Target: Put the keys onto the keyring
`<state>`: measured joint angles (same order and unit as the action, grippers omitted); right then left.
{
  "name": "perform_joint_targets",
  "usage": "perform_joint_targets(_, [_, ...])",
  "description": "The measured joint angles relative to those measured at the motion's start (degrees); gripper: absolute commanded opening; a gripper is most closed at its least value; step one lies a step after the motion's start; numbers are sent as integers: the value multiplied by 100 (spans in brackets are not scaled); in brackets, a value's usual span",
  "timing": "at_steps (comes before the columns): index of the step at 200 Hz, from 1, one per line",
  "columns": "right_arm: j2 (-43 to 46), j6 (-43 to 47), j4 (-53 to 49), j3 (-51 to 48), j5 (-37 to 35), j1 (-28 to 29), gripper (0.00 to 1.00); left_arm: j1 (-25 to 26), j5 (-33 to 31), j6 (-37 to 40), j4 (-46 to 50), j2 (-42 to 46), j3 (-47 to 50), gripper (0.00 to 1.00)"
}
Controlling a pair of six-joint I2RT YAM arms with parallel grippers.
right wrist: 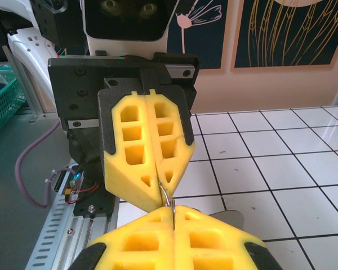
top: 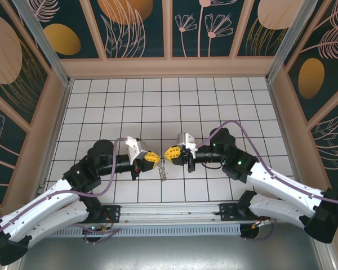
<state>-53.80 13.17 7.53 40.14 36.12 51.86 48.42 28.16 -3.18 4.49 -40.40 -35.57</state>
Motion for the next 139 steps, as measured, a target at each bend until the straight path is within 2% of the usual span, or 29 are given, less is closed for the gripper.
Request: perform_joint_targets(139, [-35, 9, -164, 0, 199, -55, 0, 0, 173, 68, 28, -13, -13, 0])
